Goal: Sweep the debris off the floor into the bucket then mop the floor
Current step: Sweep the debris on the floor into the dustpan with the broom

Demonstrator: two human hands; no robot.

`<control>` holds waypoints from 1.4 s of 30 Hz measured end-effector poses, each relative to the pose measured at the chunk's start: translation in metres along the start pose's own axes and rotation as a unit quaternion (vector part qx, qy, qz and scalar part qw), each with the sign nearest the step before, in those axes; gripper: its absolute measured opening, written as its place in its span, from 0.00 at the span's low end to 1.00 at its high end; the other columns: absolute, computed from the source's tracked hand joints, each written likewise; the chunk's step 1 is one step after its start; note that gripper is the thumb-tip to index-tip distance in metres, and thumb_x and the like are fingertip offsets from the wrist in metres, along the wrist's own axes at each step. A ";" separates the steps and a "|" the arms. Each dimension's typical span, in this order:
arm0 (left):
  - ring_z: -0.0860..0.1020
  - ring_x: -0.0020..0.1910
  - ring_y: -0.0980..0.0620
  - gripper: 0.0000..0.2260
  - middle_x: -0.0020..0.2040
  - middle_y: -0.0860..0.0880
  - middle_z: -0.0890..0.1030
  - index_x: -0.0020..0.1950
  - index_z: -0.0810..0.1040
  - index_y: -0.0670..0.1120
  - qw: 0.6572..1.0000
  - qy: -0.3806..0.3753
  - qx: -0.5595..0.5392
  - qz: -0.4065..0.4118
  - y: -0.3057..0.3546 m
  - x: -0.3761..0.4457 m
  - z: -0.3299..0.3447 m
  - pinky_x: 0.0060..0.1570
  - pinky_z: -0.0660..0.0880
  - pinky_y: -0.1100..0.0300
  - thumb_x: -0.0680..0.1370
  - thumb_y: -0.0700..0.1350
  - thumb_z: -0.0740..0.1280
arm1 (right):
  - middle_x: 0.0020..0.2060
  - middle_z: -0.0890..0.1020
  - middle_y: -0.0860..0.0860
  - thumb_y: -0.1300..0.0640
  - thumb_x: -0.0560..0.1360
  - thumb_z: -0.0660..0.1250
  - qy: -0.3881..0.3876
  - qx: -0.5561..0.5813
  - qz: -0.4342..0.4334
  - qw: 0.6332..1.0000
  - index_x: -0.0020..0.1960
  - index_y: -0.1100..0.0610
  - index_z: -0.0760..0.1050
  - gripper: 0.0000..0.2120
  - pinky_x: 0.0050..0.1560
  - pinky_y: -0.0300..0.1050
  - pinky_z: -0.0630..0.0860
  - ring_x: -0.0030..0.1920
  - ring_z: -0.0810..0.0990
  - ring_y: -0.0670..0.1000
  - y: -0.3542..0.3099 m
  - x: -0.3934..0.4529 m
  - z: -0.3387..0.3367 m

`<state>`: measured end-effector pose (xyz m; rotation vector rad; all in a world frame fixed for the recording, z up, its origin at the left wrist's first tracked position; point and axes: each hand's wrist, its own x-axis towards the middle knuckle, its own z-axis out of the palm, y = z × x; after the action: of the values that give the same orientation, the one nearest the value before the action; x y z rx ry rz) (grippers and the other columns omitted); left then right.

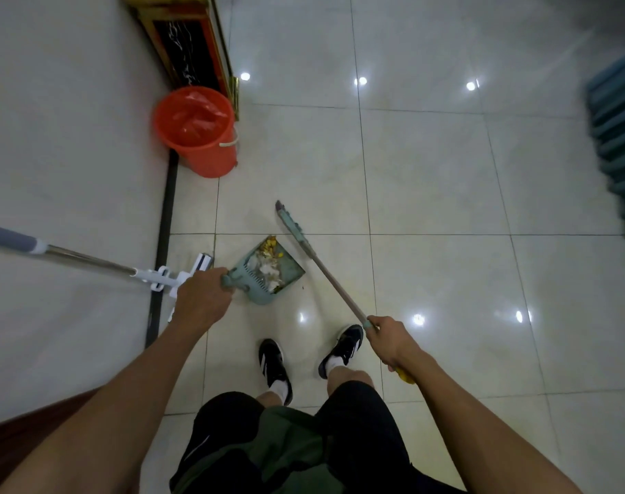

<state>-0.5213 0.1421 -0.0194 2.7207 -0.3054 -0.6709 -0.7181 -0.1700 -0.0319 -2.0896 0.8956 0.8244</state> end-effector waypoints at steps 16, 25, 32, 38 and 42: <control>0.81 0.43 0.41 0.09 0.42 0.44 0.84 0.57 0.82 0.50 0.998 0.053 0.014 -0.004 0.108 0.022 -0.003 0.44 0.79 0.49 0.78 0.46 0.70 | 0.48 0.80 0.53 0.54 0.82 0.55 0.024 -0.152 -0.084 0.984 0.57 0.56 0.75 0.12 0.41 0.47 0.79 0.42 0.79 0.52 -0.002 0.053 -0.086; 0.80 0.40 0.41 0.07 0.40 0.45 0.84 0.54 0.82 0.51 0.994 0.089 0.047 -0.030 0.175 0.048 -0.002 0.42 0.78 0.51 0.78 0.48 0.68 | 0.43 0.79 0.50 0.50 0.83 0.56 0.022 -0.165 -0.128 0.978 0.57 0.53 0.76 0.12 0.31 0.42 0.74 0.37 0.77 0.48 0.044 0.065 -0.151; 0.79 0.37 0.43 0.05 0.37 0.47 0.81 0.52 0.82 0.51 0.992 0.117 0.030 -0.030 0.209 0.073 0.000 0.39 0.78 0.53 0.78 0.46 0.68 | 0.41 0.79 0.49 0.49 0.83 0.55 0.058 -0.158 -0.131 0.977 0.54 0.52 0.74 0.11 0.34 0.48 0.82 0.36 0.78 0.49 0.050 0.076 -0.186; 0.77 0.34 0.43 0.03 0.36 0.47 0.81 0.48 0.81 0.52 0.991 0.124 0.038 -0.036 0.236 0.113 -0.007 0.36 0.75 0.55 0.78 0.47 0.68 | 0.40 0.80 0.50 0.49 0.82 0.57 0.076 -0.110 -0.106 0.985 0.52 0.53 0.75 0.11 0.34 0.53 0.83 0.35 0.80 0.51 0.018 0.104 -0.227; 0.79 0.37 0.43 0.03 0.37 0.47 0.82 0.49 0.81 0.52 0.991 0.119 0.028 -0.046 0.250 0.146 -0.012 0.38 0.77 0.54 0.78 0.48 0.68 | 0.40 0.80 0.52 0.50 0.82 0.57 0.068 -0.081 -0.087 0.991 0.52 0.54 0.76 0.11 0.28 0.53 0.82 0.34 0.81 0.54 -0.007 0.131 -0.261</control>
<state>-0.4213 -0.1268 0.0192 2.8458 -0.1446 -0.3576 -0.5694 -0.4170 0.0132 -2.3515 0.7232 0.6879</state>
